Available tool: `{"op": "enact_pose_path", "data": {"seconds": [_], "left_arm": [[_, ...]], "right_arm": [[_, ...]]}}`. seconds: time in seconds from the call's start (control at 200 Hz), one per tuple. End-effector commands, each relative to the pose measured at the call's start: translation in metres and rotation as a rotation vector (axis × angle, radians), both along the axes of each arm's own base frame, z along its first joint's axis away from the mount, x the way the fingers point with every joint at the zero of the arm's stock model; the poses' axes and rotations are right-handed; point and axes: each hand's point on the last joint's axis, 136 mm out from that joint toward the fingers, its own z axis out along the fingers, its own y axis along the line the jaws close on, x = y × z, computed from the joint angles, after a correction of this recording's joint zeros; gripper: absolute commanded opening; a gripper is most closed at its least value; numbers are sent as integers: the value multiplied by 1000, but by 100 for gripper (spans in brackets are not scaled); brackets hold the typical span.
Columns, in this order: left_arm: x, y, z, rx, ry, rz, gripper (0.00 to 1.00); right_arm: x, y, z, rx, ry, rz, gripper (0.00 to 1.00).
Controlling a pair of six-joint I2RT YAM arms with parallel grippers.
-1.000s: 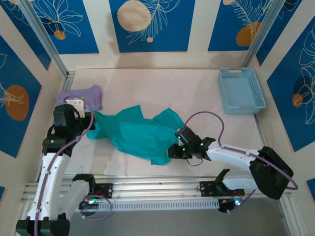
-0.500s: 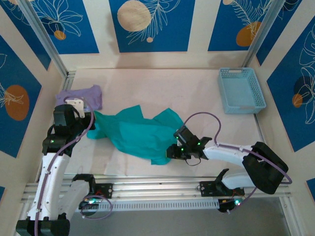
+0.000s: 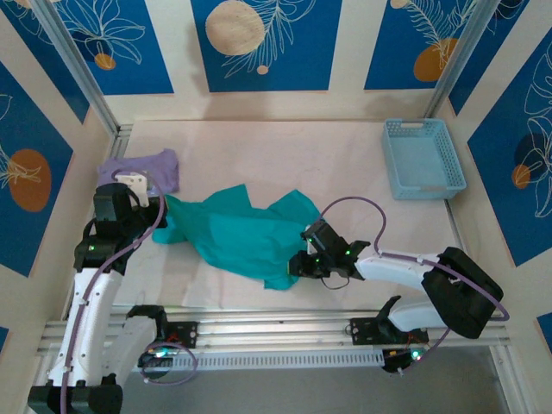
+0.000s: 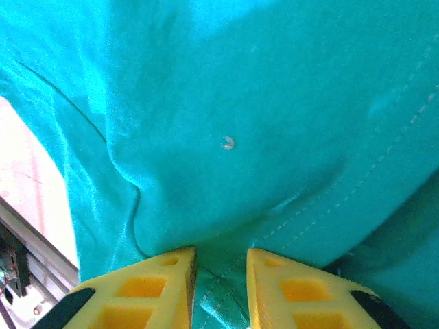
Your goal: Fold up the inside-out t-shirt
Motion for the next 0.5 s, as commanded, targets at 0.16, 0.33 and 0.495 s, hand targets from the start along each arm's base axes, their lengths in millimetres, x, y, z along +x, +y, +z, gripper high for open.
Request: {"op": "enact_pose_path", "data": {"seconds": [0.16,0.33,0.495], "left_arm": [[3,0,1,-4,-18,-10,0],[4,0,0,-5,-15,-12,0],[4,0,1,-5,-16,-11,0]], "right_arm": [[-4,-30,-9,-143,9,-61,29],[-7,-32,-10,-132,10,-69,36],[-5,-19,-10,-78,19,-47,39]]}}
